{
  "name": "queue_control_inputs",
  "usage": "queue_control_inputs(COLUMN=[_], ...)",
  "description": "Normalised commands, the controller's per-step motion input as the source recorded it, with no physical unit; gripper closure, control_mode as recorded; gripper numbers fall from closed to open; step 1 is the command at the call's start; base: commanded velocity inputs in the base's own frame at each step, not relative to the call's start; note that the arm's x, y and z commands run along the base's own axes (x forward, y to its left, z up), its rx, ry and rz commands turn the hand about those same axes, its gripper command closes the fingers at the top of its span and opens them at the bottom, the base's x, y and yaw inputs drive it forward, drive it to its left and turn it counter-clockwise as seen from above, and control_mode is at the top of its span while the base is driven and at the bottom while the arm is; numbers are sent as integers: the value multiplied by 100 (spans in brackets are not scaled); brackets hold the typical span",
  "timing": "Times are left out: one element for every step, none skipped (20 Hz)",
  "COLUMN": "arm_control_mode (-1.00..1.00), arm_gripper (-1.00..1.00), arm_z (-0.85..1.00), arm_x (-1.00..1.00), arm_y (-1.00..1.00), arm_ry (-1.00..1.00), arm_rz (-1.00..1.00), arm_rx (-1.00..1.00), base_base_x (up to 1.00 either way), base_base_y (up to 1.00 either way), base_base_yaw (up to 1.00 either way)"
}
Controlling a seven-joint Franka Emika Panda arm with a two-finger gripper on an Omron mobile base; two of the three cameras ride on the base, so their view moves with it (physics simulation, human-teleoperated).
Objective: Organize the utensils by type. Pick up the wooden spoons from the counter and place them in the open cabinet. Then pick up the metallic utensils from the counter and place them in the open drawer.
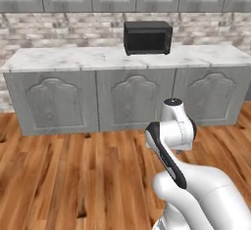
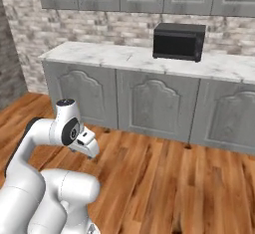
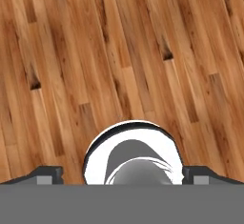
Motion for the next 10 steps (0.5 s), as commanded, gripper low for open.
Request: queue_control_inputs(arm_control_mode=[100,100,100,100,100,100,100,100,100,100], arm_gripper=[-100,-100,-100,-100,-100,-100,-100,-100,-100,-100], arm_z=[0,0,0,0,0,0,0,0,0,0], arm_x=[0,0,0,0,0,0,0,0,0,0], arm_y=[0,0,0,0,0,0,0,0,0,0], arm_ry=[0,0,0,0,0,0,0,0,0,0], arm_rz=[0,0,0,0,0,0,0,0,0,0], arm_rx=[0,0,0,0,0,0,0,0,0,0], base_base_x=[100,100,100,100,100,100,100,100,100,100], base_base_y=[29,30,30,31,31,31,31,32,32,32], base_base_yaw=[-3,-3,-3,-4,-5,-6,-6,-6,-7,-7])
